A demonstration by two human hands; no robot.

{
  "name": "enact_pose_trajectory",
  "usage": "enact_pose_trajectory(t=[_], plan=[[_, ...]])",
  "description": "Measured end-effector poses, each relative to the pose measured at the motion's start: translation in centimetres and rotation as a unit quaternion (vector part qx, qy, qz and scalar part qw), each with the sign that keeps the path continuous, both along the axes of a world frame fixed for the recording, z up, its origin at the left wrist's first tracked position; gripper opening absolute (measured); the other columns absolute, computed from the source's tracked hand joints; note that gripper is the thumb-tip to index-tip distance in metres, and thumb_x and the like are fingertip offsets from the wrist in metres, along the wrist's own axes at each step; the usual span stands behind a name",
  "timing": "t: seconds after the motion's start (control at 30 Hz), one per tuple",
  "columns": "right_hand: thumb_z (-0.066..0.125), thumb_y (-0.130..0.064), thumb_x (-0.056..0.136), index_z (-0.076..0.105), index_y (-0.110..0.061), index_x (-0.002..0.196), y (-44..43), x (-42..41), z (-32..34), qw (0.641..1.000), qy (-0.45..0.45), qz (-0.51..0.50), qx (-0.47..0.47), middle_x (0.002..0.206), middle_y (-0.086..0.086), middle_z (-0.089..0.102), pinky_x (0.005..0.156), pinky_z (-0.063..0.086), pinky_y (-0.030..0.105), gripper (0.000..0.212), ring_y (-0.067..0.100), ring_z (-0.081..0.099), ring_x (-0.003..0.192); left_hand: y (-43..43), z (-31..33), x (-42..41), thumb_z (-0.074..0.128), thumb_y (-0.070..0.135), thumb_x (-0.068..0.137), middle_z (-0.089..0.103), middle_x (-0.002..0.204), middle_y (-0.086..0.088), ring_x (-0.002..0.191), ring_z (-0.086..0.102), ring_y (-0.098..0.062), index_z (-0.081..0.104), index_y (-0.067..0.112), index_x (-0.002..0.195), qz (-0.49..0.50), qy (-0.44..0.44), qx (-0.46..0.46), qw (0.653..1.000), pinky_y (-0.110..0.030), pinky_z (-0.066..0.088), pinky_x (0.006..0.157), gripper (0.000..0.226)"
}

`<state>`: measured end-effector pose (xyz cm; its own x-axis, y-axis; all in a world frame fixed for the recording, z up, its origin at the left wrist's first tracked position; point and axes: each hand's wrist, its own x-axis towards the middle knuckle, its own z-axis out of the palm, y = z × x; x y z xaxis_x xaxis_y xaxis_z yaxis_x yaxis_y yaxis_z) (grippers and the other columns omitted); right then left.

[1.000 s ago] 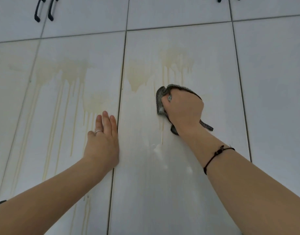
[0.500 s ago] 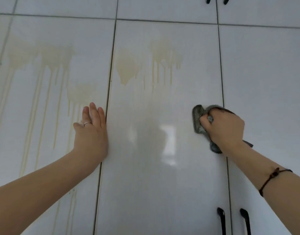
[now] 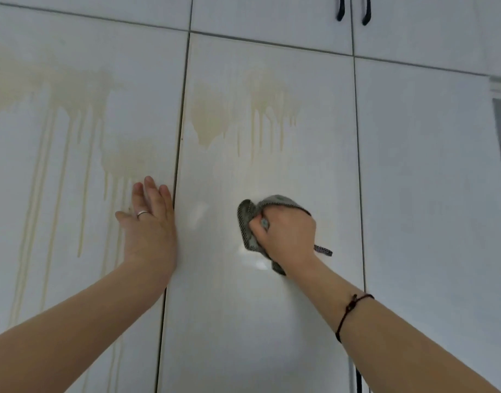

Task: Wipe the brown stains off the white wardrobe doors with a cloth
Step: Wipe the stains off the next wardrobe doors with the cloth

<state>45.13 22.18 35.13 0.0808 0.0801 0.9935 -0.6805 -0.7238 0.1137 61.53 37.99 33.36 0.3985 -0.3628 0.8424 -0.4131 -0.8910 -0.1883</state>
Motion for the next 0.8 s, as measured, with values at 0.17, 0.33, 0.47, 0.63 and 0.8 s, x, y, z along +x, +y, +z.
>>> enact_pose_trajectory(t=[0.17,0.33,0.47,0.63,0.8], plan=[[0.057,-0.036,0.076,0.041,-0.024,0.049,-2.7,-4.4,-8.1,0.997,0.071,0.002,-0.04,0.043,-0.008,0.039,0.05,0.016,0.018,0.033,0.01,0.029,0.041,0.6,0.2,-0.6,0.042,0.02,0.102,-0.018,0.155,-0.04,0.15,0.003,-0.048,-0.024,-0.017,0.143,-0.012,0.012,0.002,1.0,-0.049,0.04,0.111,0.086],[0.047,-0.04,0.078,0.031,-0.024,0.053,-5.6,-9.4,-9.8,0.989,-0.087,-0.003,0.116,0.045,-0.008,0.037,0.046,0.019,0.019,0.034,0.014,0.033,0.042,0.8,0.0,-0.8,0.038,0.015,0.103,-0.014,0.154,-0.043,0.149,0.004,-0.05,-0.022,-0.018,0.144,-0.022,0.011,0.002,1.0,-0.049,0.04,0.111,0.08],[0.04,-0.044,0.079,0.033,-0.018,0.054,-6.0,-8.3,-7.7,0.958,-0.214,-0.005,0.193,0.046,-0.004,0.034,0.046,0.021,0.022,0.036,0.017,0.035,0.043,1.0,0.1,-0.4,0.035,0.015,0.103,-0.013,0.153,-0.045,0.148,0.006,-0.054,-0.022,-0.019,0.143,-0.029,-0.005,0.005,1.0,-0.049,0.039,0.112,0.078],[0.044,-0.041,0.081,0.035,-0.018,0.059,-5.5,-7.2,0.3,0.969,-0.199,-0.004,0.147,0.05,-0.002,0.04,0.045,0.021,0.024,0.033,0.016,0.039,0.046,1.1,-0.1,2.7,0.024,0.013,0.101,-0.015,0.147,-0.05,0.141,0.01,-0.064,-0.027,-0.024,0.137,-0.054,-0.096,0.023,0.994,-0.053,0.033,0.115,0.072],[0.046,-0.039,0.079,0.026,-0.023,0.056,-0.6,0.6,4.8,0.998,-0.058,-0.035,-0.002,0.047,-0.006,0.031,0.044,0.009,0.02,0.035,0.014,0.031,0.042,0.7,-0.3,2.7,0.035,0.014,0.103,-0.023,0.141,-0.055,0.138,0.004,-0.069,-0.032,-0.025,0.133,-0.054,-0.094,0.015,0.994,-0.058,0.028,0.115,0.084]])
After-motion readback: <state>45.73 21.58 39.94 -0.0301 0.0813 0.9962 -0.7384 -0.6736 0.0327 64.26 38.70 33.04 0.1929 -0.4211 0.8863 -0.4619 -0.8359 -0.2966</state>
